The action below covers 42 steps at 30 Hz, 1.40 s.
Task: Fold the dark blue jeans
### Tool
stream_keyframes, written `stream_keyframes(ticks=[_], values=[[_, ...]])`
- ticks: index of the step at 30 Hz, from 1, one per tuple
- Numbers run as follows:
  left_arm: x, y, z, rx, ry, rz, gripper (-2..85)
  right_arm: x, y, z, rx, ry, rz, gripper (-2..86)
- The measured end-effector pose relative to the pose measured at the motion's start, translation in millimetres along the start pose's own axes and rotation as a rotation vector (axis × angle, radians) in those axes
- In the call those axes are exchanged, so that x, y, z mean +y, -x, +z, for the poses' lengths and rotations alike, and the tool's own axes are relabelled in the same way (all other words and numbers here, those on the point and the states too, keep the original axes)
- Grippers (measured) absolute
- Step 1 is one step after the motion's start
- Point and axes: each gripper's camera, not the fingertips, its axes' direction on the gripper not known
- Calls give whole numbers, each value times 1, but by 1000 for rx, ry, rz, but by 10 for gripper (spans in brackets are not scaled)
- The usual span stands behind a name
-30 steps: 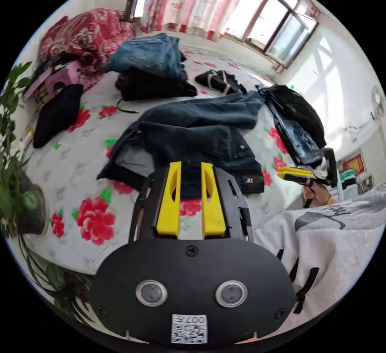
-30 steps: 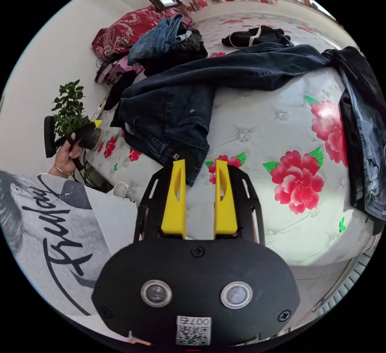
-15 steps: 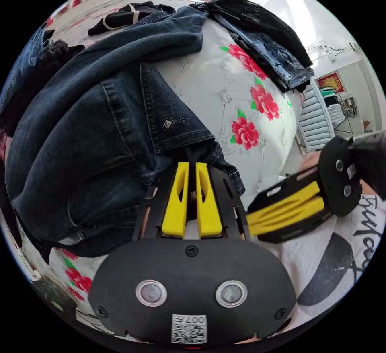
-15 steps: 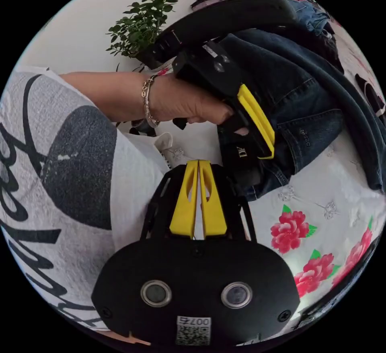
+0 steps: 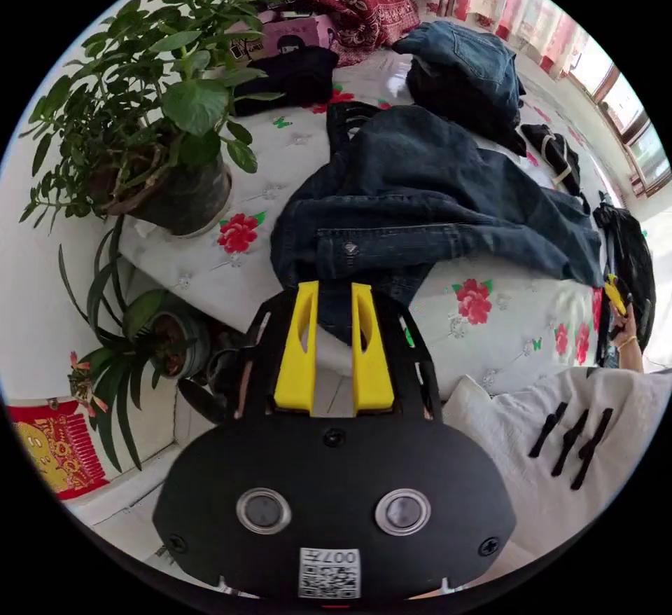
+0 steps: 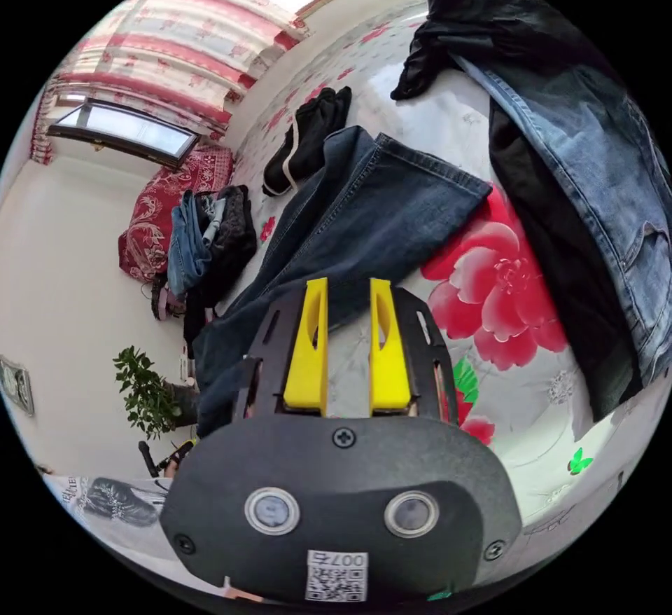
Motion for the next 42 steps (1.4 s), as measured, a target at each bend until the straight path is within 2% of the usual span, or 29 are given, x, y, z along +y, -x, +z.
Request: stream_keyframes(ticks=[4,6,15,16,19,20,21,24,26,28,30,33,36,38,40,42], values=[[4,-6,-12,73,-10,-34,122,-34,-50,-8,58,52,183,73],[3,-2,-22,104,-24,-74,131,-34,-78,-28,82,16,283,72],[-36,44,-47,168,-120,-257,135,-48,-115,-68,-67,-99,323,34],[-41,47,-43,161,-115,-267,131,-50,-115,-69,-69,-99,327,30],[-61,63,-3,162,64,-372,94,-62,-110,-72,-96,-44,353,7],[-69,69,6,180,123,-399,66,-66,-103,-83,-133,-72,332,3],[-76,73,0,176,107,-414,48,-70,-95,-101,-200,-119,307,1],[-101,76,-37,292,-18,-324,29,-88,-65,-156,-334,-184,219,-2],[-116,78,-69,363,-102,-271,16,-96,-39,-195,-352,-217,128,-2],[-125,81,-120,450,-266,-233,10,-99,-15,-240,-390,-275,38,-3],[-126,78,-201,545,-479,-104,6,-94,10,-302,-430,-373,-56,-3],[-92,60,-292,540,-683,133,4,-70,24,-372,-420,-492,-138,-3],[-31,58,-336,473,-781,286,5,-33,12,-415,-325,-554,-157,-3],[6,67,-329,450,-744,293,5,-8,-8,-424,-250,-548,-140,-3],[36,78,-293,416,-587,252,5,17,-34,-416,-155,-481,-107,-3],[75,94,-206,393,-256,73,5,49,-77,-378,-33,-312,-5,-3]])
